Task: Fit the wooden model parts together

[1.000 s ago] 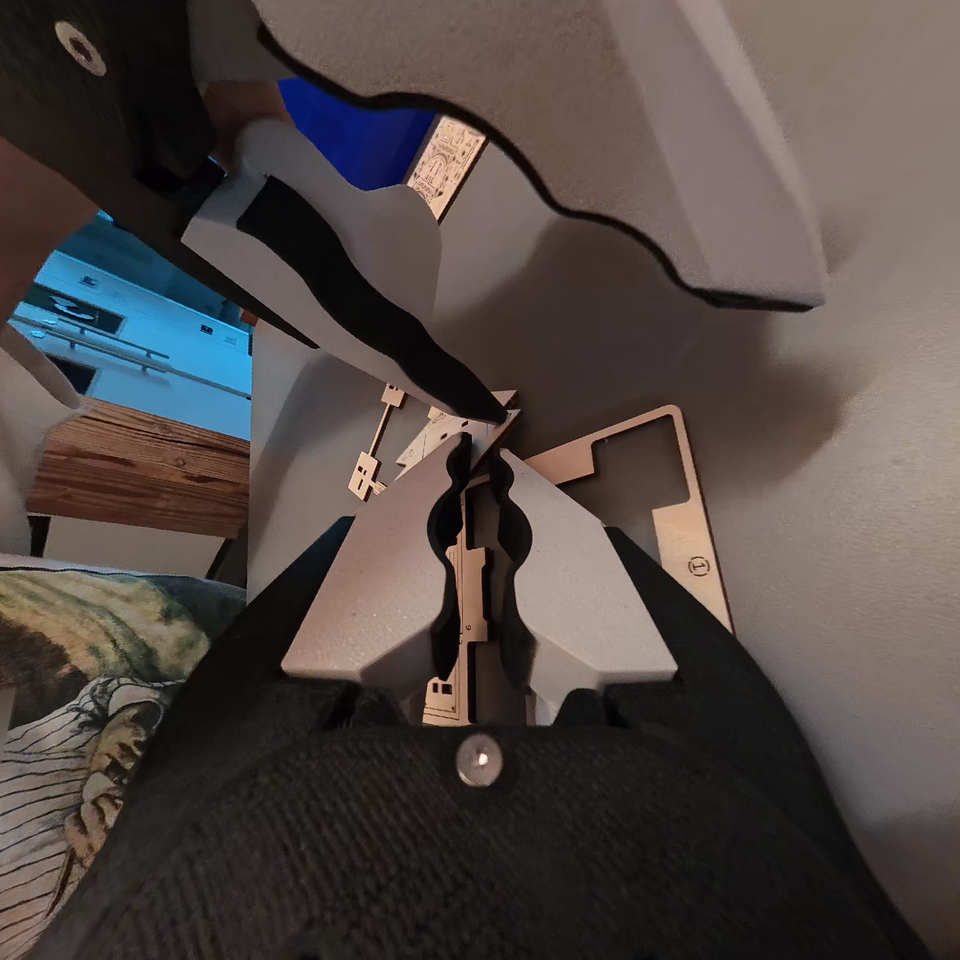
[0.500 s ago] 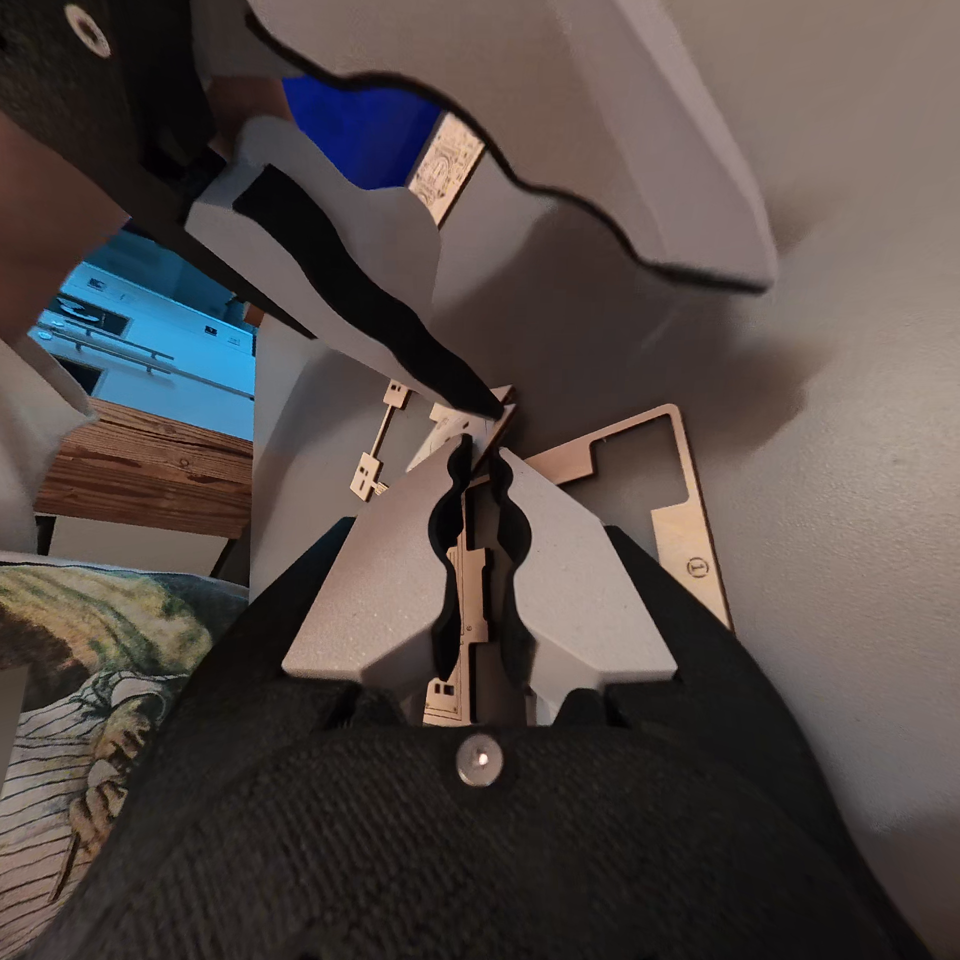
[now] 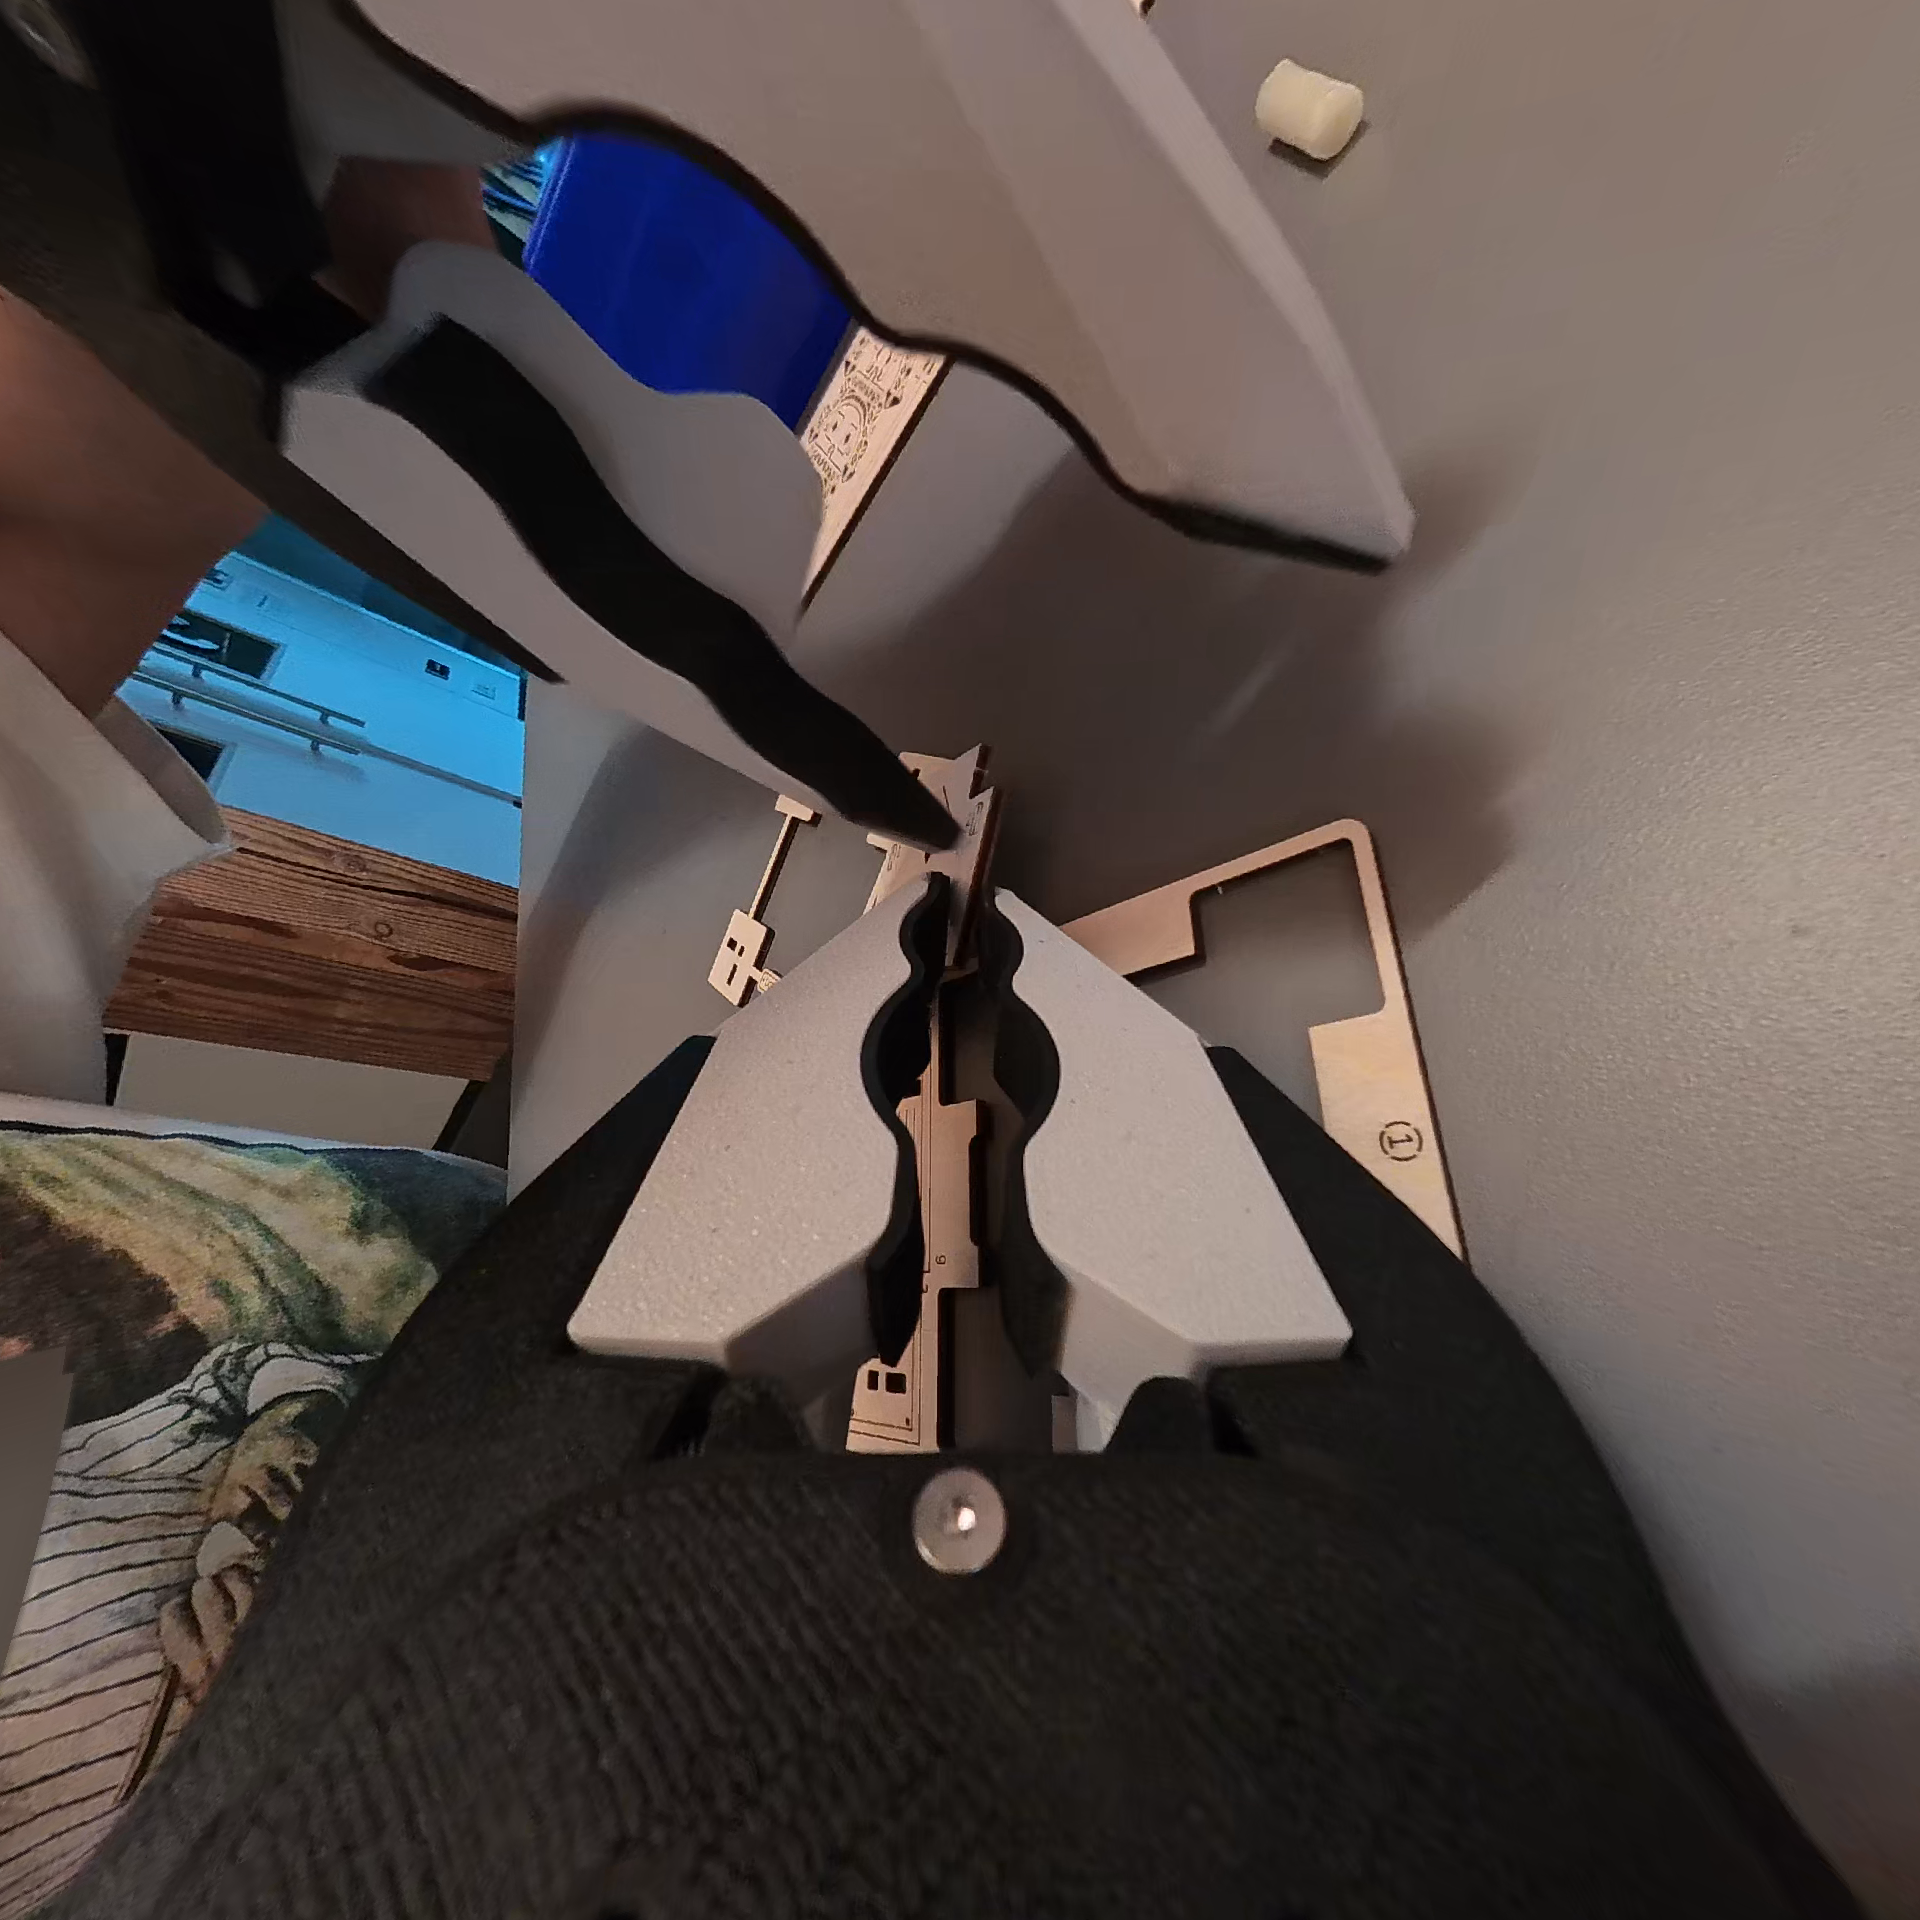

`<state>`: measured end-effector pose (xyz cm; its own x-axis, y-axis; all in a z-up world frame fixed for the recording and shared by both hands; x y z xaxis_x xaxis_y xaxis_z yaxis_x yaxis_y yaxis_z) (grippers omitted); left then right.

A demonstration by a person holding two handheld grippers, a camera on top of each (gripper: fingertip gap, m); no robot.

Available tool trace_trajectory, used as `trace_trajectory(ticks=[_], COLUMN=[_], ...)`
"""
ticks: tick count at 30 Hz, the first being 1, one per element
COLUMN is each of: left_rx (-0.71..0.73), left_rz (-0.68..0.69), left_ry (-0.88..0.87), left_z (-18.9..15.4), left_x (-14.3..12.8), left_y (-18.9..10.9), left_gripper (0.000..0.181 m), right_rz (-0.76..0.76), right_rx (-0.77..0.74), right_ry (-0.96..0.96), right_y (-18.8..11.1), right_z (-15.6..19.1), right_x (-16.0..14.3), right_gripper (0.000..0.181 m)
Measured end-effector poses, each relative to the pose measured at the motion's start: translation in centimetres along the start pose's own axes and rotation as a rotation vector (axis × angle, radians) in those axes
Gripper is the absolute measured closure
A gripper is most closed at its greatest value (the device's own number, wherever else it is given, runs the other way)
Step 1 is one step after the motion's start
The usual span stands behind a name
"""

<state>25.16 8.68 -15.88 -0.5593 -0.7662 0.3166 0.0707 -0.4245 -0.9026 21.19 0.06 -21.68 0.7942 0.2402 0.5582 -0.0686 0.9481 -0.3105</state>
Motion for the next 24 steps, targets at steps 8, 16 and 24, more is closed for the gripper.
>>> trace_trajectory(ticks=[8,16,24], left_rx=[-0.002,-0.008,-0.010], left_rz=[0.028,0.053,0.062], left_ry=[0.020,0.038,0.043], left_z=[0.30,0.02,-0.03], left_x=[-0.14,-0.05,0.03], left_y=[0.07,0.03,-0.03], left_gripper=[0.104,0.109,0.109], right_rz=[0.000,0.000,0.000], right_rx=[0.000,0.000,0.003], right_ry=[0.000,0.002,0.002], right_y=[0.00,-0.02,-0.03], right_z=[0.00,-0.02,-0.03], right_x=[0.01,0.01,0.01], right_gripper=[0.178,0.178,0.178])
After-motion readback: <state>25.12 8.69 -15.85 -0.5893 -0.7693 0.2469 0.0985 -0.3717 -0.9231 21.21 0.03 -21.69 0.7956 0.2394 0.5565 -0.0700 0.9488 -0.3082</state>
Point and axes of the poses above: each gripper's, where its closed fingertips meet, y out along the fingers, x out of its top, z = x × y across the jaws, the point moved 9 cm from there along -y, back along the fingers, and after that the axes turned 6 degrees about x, right-handed, at the moved point
